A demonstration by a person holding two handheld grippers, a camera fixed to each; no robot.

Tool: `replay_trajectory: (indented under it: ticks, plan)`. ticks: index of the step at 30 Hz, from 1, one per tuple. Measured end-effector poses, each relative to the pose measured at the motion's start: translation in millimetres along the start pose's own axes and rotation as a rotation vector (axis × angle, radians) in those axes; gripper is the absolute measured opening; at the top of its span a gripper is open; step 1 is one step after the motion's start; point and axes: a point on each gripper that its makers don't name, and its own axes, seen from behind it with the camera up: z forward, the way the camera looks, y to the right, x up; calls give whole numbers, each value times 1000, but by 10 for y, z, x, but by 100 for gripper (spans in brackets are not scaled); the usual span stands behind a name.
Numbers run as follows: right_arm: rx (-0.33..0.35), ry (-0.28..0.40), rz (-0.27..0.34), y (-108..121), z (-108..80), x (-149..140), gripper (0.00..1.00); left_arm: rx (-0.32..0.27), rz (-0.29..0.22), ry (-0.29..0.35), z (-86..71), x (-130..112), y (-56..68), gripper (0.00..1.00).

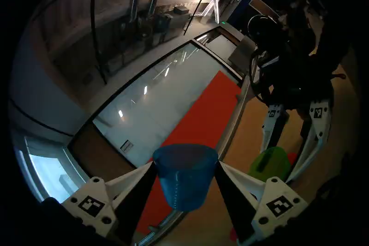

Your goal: Pour water

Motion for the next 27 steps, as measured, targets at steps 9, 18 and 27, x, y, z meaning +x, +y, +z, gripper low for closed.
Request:
replay_trajectory:
  ticks: [9,18,27]
  plan:
    - [-3,4,3,20,33,-9,89,3,81,6,7,58,-17,85]
    - [-4,9,5,41,49,8,88,3,160,2,16,88,41,85]
    - [-9,10,0,69,42,11,89,5,213,7,43,122,66,85]
